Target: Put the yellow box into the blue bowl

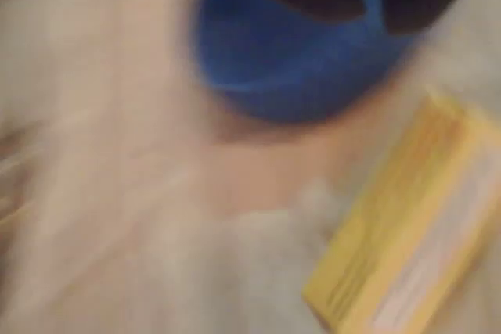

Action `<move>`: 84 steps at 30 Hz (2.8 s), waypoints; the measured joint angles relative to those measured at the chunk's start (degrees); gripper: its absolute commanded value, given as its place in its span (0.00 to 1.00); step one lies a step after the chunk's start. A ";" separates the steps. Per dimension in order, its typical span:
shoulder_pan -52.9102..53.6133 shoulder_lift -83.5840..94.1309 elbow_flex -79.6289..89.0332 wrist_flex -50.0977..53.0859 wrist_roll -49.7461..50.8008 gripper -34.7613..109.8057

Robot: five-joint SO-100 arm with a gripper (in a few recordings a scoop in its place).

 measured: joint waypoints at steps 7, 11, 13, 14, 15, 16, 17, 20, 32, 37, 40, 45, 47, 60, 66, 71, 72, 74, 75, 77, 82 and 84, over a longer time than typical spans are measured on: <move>0.00 -12.66 -10.20 6.77 10.90 0.24; 0.00 -22.68 -18.63 10.72 15.03 0.24; 0.26 -26.72 -23.64 11.51 16.00 0.24; 0.53 -28.56 -26.19 11.60 16.26 0.24; 0.88 -30.41 -28.65 11.78 16.35 0.24; 1.32 -32.26 -31.20 11.78 16.52 0.24; 1.76 -34.10 -33.66 11.78 16.52 0.24; 2.20 -39.46 -39.64 11.78 16.52 0.24; 2.20 -52.91 -50.80 10.20 16.52 0.24; 2.20 -54.40 -53.35 7.21 16.52 0.24; 2.20 -54.40 -53.35 6.86 16.52 0.24; 2.20 -54.40 -53.53 6.86 16.52 0.24; 2.20 -54.40 -53.88 6.86 16.52 0.24; 5.45 -54.40 -53.88 6.86 17.05 0.46; 5.89 -54.40 -53.88 12.92 17.05 0.46; 3.96 -54.40 -54.23 18.90 17.05 0.46; 3.87 -54.40 -54.23 19.42 17.05 0.46; 3.96 -54.40 -54.23 19.95 17.05 0.46; 4.31 -54.40 -54.23 19.95 17.05 0.46; 4.39 -54.40 -54.23 19.95 17.05 0.46; 3.69 -54.40 -54.23 19.95 17.05 0.46; 3.96 -54.40 -54.23 19.95 17.05 0.46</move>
